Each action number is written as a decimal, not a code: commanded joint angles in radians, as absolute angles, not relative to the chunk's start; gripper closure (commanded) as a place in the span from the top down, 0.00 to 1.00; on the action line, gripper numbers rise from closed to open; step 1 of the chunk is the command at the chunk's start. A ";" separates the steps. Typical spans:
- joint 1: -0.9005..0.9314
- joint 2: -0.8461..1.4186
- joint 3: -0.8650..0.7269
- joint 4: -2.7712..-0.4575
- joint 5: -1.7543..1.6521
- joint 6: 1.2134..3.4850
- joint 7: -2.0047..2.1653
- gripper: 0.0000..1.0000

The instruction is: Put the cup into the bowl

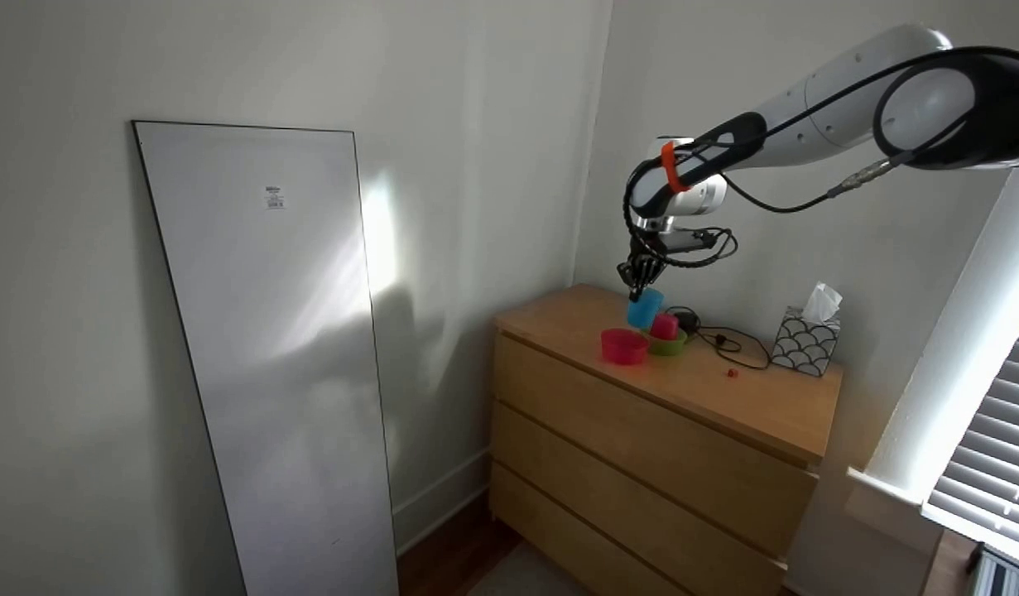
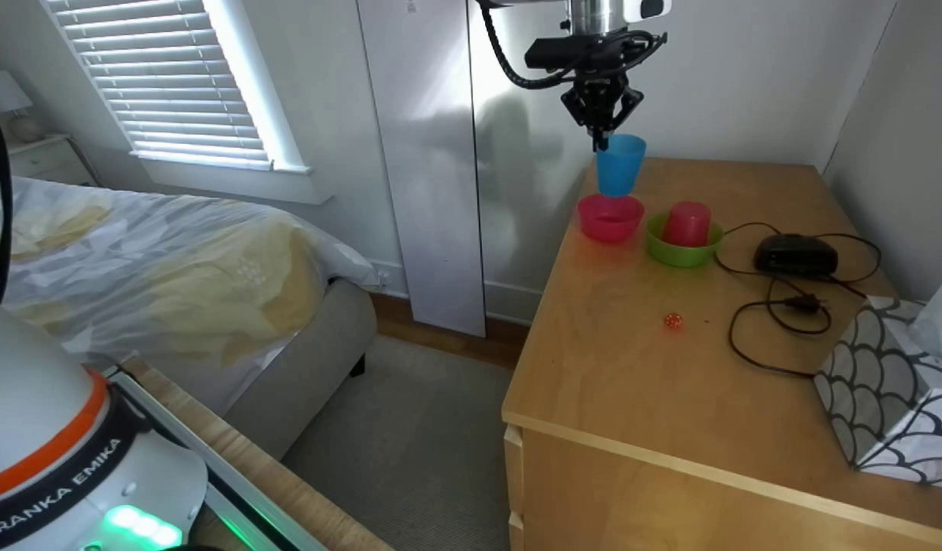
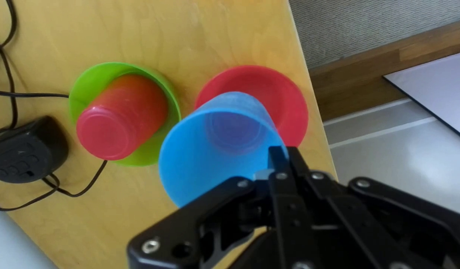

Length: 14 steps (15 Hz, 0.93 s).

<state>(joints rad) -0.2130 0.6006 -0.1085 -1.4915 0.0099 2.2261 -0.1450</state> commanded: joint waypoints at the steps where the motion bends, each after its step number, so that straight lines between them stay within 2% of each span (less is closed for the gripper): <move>1: -0.214 0.693 -0.092 -1.403 -0.011 2.213 -0.192 0.01; 13: -0.199 0.891 -0.094 -1.220 -0.065 2.179 -0.223 0.01; 14: -0.198 0.893 -0.091 -1.215 -0.064 2.174 -0.223 0.10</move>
